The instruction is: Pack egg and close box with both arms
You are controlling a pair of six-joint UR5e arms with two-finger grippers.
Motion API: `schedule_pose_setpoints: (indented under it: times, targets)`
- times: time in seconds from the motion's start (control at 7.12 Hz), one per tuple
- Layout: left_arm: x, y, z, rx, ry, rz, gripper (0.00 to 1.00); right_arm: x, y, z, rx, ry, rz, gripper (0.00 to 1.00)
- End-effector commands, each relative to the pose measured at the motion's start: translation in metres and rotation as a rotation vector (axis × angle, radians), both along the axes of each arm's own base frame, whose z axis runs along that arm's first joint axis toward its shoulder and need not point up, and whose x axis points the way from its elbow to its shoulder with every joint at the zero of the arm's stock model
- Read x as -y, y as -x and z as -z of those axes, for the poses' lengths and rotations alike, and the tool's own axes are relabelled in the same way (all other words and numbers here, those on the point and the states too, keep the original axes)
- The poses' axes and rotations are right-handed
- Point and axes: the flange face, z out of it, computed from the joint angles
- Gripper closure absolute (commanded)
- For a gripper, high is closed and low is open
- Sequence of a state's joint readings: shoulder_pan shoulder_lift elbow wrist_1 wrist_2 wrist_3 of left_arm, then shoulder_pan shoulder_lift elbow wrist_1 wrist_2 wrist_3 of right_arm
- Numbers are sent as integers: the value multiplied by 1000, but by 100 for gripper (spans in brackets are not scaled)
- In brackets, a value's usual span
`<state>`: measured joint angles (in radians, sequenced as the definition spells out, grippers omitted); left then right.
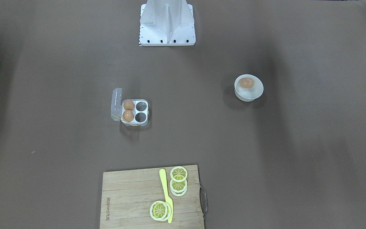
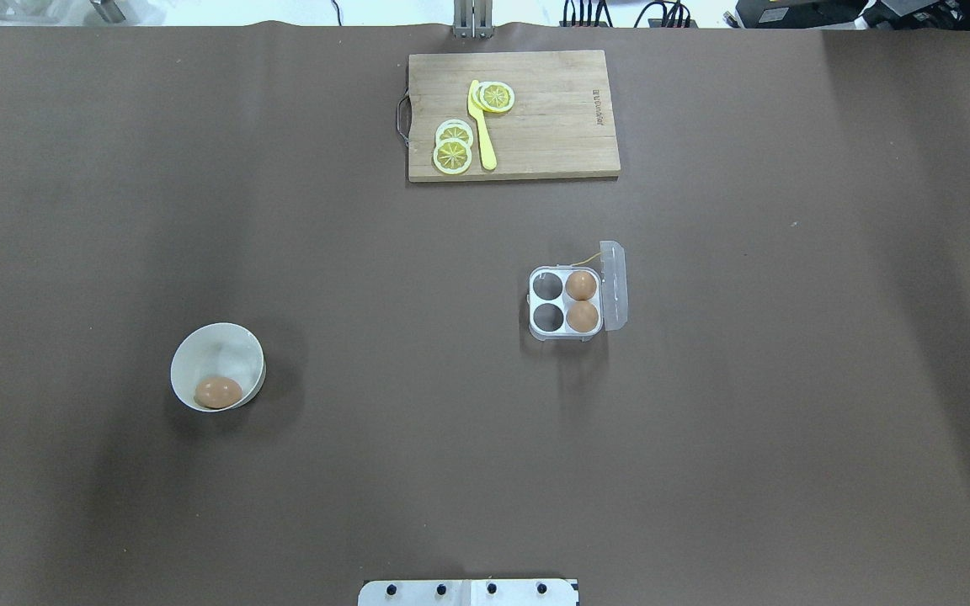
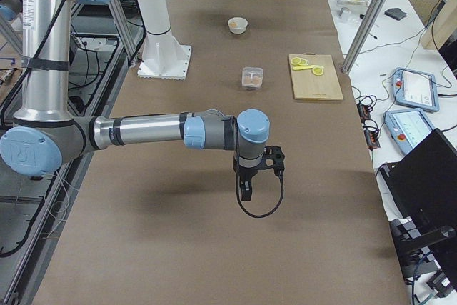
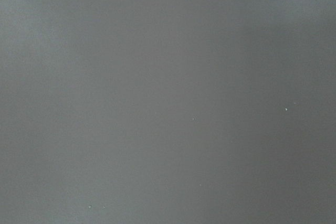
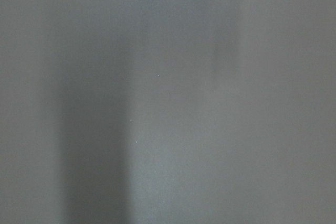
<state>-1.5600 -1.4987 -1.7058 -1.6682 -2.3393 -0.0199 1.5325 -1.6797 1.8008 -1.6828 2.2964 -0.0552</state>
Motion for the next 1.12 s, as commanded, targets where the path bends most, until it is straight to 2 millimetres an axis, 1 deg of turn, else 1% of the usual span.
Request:
schedule_pose_setpoints:
  times: [0.0,0.14,0.56,0.84,0.98]
  targets:
    - [0,0,1,3,-30,1,1,0,0,1,0,-2,0,0]
    - [1,0,1,0,-26,1,1,0,0,1,0,-2,0,0]
    - [1,-4,12,-59,-43,-10,1,3,0,8,2,-19,1,0]
    - [0,-5,10,-67,-36,-10,1,2,0,8,3,-75,7,0]
    - [3,-5,17,-68,-61,-13,1,0,0,8,8,-111,11,0]
